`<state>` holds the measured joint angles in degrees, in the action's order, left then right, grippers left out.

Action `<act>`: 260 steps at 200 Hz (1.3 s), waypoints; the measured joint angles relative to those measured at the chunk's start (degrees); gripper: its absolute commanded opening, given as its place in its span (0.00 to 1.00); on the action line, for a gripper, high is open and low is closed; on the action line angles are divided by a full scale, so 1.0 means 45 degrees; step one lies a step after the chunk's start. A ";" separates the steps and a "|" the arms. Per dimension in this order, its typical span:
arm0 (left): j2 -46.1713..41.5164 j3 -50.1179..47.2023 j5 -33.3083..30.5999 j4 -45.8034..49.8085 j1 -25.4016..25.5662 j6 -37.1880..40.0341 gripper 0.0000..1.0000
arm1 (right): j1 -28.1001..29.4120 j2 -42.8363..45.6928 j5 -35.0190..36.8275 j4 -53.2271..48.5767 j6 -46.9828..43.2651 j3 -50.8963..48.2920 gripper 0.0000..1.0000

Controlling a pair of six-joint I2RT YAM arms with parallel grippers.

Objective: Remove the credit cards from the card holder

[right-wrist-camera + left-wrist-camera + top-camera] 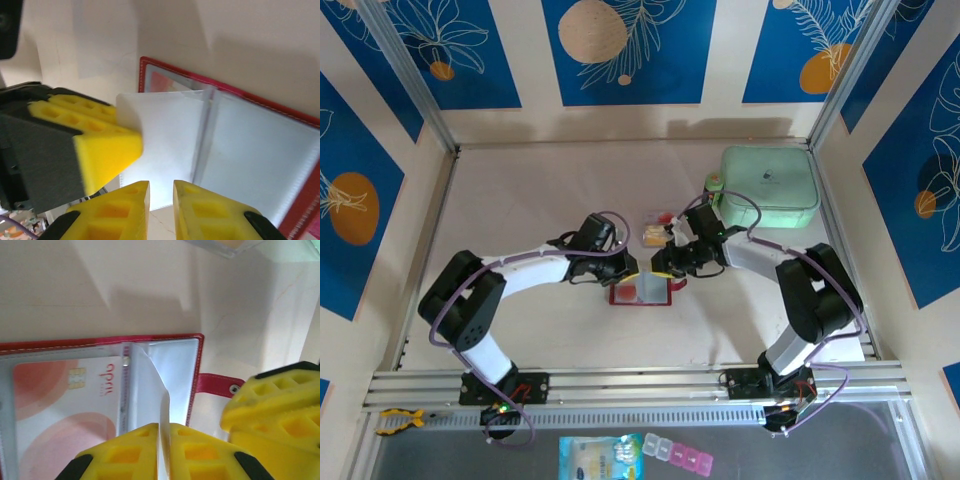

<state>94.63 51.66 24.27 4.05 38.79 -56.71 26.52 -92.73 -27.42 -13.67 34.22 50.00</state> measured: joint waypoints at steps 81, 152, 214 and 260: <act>0.1511 0.1520 0.0287 -0.0044 0.0777 -0.0005 0.21 | -0.0534 0.0733 0.0053 -0.0034 0.0078 -0.0500 0.21; 0.1948 0.2059 0.0466 0.0141 0.0889 0.0010 0.32 | -0.0816 0.1433 0.0452 -0.0461 0.0083 -0.0724 0.23; 0.1923 0.2093 0.0500 0.0243 0.0884 0.0049 0.32 | -0.0763 0.1564 0.0597 -0.0588 0.0165 -0.0724 0.23; 0.1263 0.1122 0.0500 -0.0039 0.0588 0.0049 0.28 | -0.0083 0.1467 0.0617 -0.0714 0.0296 -0.0505 0.23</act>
<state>100.31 56.71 26.52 3.88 41.43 -56.49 26.15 -86.13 -24.64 -16.88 35.55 47.72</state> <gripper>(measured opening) 0.279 0.232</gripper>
